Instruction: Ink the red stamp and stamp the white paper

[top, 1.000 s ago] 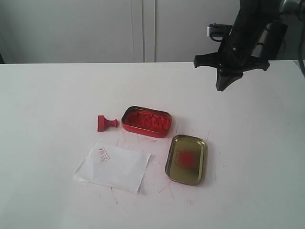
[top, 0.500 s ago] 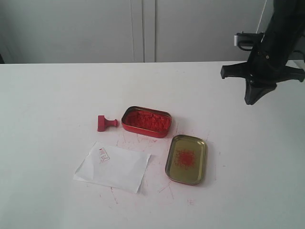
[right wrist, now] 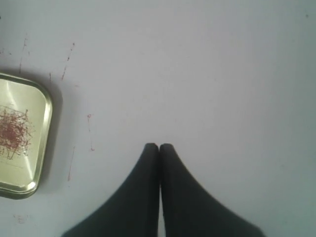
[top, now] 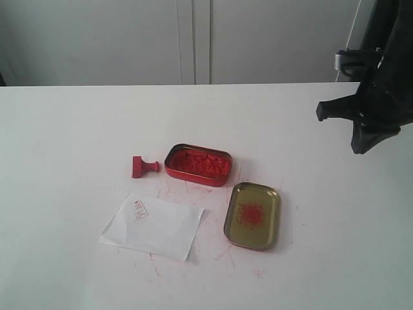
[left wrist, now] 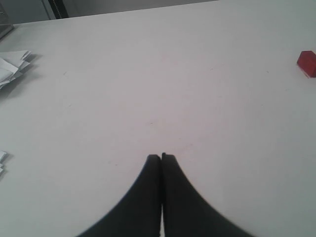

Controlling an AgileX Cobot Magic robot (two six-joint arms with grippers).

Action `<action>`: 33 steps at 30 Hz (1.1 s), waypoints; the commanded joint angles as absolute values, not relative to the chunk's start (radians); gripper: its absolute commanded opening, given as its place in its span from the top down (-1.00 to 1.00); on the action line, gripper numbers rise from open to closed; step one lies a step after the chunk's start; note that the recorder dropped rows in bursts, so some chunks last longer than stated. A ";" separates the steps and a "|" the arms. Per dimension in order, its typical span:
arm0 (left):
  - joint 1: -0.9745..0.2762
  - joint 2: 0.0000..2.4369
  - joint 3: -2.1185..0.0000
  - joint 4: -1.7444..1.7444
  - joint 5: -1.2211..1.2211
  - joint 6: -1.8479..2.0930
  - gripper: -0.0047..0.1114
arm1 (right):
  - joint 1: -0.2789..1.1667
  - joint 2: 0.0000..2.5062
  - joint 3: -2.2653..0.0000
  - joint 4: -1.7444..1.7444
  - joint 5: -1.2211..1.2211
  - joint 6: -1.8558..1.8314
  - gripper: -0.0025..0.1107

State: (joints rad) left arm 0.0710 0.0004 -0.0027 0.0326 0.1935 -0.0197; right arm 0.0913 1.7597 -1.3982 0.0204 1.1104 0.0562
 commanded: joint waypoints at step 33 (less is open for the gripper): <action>0.067 0.000 0.000 0.031 0.189 -0.022 0.92 | 0.086 1.212 -0.947 -0.084 0.772 0.041 0.96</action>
